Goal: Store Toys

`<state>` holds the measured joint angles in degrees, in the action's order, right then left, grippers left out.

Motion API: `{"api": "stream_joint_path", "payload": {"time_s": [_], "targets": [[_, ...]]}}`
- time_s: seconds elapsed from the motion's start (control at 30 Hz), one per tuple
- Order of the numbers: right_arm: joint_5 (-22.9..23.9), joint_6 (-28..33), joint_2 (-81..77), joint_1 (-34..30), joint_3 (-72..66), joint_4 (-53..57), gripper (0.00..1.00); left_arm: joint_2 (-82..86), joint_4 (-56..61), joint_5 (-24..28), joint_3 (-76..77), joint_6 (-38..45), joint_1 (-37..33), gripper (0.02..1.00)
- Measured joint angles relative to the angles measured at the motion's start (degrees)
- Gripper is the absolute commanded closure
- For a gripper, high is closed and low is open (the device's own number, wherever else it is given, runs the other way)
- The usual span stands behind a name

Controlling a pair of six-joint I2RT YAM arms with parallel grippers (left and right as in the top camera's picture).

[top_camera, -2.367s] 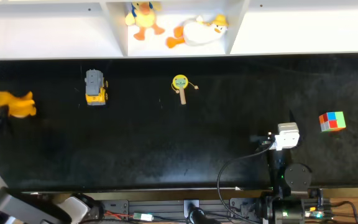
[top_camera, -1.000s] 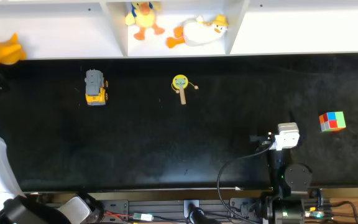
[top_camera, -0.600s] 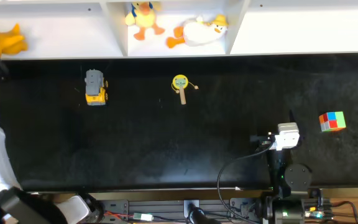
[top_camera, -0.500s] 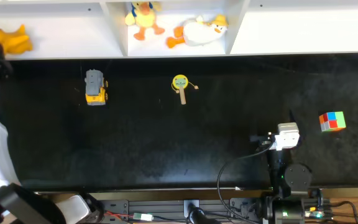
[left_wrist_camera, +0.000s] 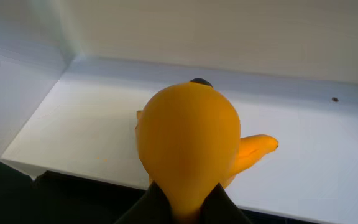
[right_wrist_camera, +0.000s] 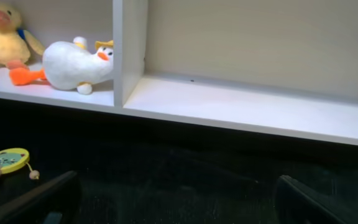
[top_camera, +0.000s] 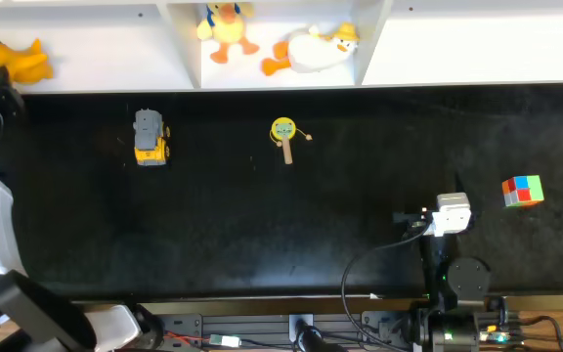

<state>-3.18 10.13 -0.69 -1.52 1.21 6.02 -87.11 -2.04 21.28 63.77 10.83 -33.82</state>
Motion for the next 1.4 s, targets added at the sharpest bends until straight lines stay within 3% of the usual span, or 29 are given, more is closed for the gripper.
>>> {"api": "stream_joint_path", "payload": {"time_s": [0.93, 1.4], "targets": [[0.00, 0.02, 0.00, -0.02, 0.00, 0.00, 0.003, -6.45, 3.89, -2.78, 1.33, -0.66, 2.27, 0.919], [0.02, 0.02, 0.00, 0.00, 0.00, -0.02, 0.005, -8.13, 7.28, -6.71, 1.53, -1.09, 5.73, 0.919]]}}
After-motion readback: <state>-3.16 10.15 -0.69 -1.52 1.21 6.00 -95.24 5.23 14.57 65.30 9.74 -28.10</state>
